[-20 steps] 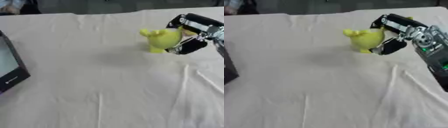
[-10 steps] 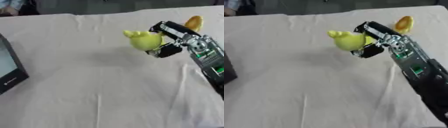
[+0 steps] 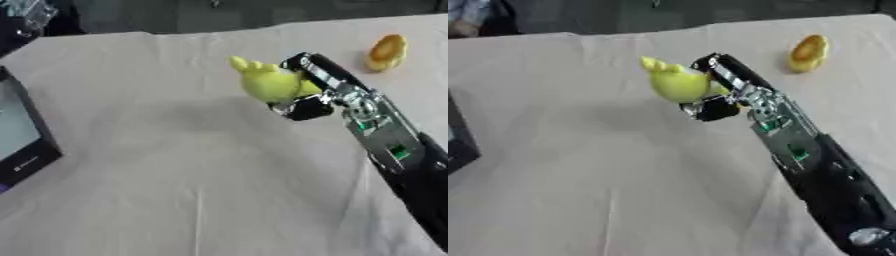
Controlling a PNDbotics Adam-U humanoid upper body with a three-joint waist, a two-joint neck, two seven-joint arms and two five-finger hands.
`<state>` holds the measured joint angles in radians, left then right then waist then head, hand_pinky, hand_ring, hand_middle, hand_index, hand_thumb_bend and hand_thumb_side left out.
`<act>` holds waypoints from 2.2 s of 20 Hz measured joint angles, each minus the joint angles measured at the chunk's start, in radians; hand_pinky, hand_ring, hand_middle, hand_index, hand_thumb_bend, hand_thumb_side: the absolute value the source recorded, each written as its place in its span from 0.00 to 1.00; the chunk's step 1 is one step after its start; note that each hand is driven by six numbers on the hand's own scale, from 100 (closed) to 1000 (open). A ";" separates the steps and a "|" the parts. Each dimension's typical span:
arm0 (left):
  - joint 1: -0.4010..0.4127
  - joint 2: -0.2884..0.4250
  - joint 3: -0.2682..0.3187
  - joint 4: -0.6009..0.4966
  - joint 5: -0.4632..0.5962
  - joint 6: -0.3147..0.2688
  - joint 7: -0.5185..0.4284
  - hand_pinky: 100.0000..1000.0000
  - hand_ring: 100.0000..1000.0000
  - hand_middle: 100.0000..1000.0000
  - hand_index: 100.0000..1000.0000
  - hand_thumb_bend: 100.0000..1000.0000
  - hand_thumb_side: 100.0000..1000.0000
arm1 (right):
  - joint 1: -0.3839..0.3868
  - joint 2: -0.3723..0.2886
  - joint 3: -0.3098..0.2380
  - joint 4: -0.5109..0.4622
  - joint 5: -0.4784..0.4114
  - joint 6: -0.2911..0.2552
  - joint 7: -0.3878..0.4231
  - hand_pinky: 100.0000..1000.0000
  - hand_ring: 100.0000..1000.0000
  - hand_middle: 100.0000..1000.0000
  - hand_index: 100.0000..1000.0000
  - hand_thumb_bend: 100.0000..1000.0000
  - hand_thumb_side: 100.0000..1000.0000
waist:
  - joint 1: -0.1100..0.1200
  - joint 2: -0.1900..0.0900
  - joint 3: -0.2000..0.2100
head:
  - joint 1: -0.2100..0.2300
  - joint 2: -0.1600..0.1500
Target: Pick up the objects with one hand, pass them to the other hand, and then place them into the box on the other side of the table.
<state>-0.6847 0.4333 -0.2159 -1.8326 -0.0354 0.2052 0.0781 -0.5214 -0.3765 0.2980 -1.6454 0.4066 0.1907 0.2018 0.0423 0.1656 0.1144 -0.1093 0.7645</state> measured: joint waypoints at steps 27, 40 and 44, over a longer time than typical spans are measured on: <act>-0.197 -0.172 -0.182 0.194 -0.455 0.022 -0.459 0.82 0.81 0.83 0.86 0.75 0.49 | 0.011 0.176 0.009 0.157 0.025 -0.073 -0.209 0.77 0.63 0.40 0.51 0.04 0.00 | 0.031 -0.015 0.048 | -0.075 0.000; -0.261 -0.234 -0.216 0.355 -0.669 -0.035 -0.655 0.83 0.83 0.83 0.85 0.60 0.41 | 0.002 0.198 0.009 0.167 0.040 -0.072 -0.246 0.77 0.63 0.40 0.51 0.04 0.00 | 0.037 -0.015 0.050 | -0.080 0.004; -0.266 -0.242 -0.223 0.396 -0.756 -0.073 -0.712 0.83 0.83 0.83 0.84 0.53 0.35 | -0.002 0.205 0.012 0.167 0.041 -0.071 -0.246 0.77 0.63 0.40 0.51 0.03 0.00 | 0.037 -0.015 0.049 | -0.081 0.004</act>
<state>-0.9509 0.1908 -0.4388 -1.4365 -0.7917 0.1323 -0.6338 -0.5235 -0.1720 0.3100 -1.4783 0.4480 0.1195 -0.0443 0.0792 0.1507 0.1634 -0.1898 0.7686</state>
